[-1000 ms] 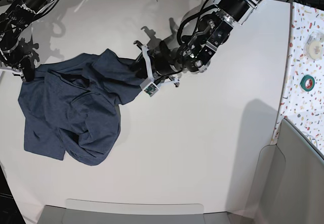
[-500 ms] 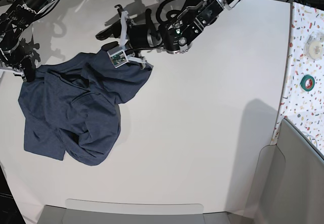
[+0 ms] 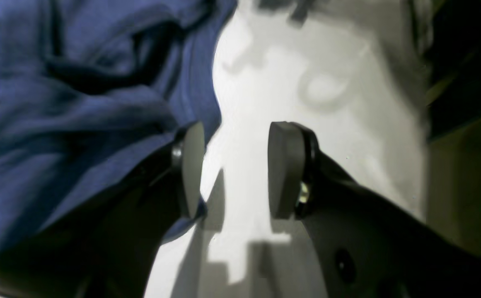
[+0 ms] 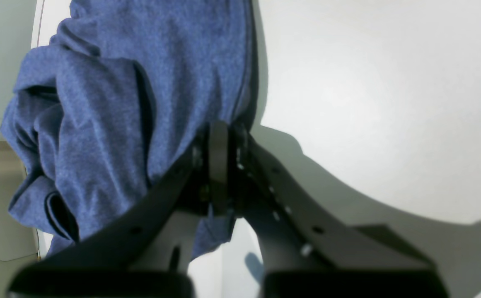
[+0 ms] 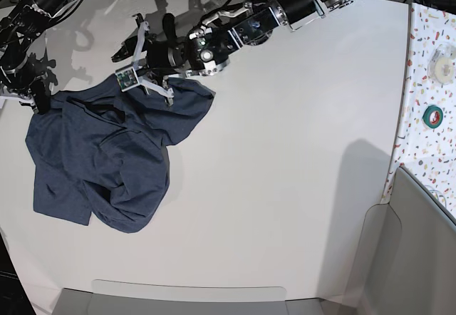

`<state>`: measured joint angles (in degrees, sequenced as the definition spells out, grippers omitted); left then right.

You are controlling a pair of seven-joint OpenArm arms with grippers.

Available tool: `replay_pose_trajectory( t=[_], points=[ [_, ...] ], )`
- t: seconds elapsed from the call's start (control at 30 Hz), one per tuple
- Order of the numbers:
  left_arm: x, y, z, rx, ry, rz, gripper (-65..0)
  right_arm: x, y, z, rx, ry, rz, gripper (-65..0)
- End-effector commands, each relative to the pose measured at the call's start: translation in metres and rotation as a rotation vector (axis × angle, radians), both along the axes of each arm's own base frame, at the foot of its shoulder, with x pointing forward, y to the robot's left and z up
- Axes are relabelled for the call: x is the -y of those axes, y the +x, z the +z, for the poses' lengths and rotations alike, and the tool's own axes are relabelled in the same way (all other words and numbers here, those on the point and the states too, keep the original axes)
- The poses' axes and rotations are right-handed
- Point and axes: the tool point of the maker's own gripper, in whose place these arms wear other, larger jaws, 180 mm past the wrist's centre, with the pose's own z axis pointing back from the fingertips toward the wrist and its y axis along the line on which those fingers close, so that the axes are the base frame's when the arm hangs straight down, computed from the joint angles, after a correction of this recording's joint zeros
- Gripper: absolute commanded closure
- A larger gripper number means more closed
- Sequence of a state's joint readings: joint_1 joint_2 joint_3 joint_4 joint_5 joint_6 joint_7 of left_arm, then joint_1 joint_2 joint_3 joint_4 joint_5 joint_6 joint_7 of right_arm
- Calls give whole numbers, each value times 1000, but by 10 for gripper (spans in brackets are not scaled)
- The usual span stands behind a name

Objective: Layout the t-shirt on the table in an organized manner, then fold the t-shirt properly
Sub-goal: 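Regrasp the t-shirt edge with the left gripper while right gripper holds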

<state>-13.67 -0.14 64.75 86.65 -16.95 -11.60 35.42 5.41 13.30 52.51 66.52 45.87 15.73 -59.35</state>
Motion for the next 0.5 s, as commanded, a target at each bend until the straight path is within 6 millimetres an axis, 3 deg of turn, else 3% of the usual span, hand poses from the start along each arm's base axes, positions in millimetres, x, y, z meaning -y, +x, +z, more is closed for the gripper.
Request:
replay_pose_trajectory(
  t=[0.0, 0.17, 0.47],
  points=[
    [14, 2, 15, 42, -46, -13, -240, -13, -26, -29, -157, 43, 26, 0],
    [14, 6, 2, 135, 9, -20, -240, -13, -26, -29, -157, 43, 26, 0],
    [35, 14, 17, 276, 33, -26, -240, -11, -27, -29, -158, 40, 25, 0]
  ],
)
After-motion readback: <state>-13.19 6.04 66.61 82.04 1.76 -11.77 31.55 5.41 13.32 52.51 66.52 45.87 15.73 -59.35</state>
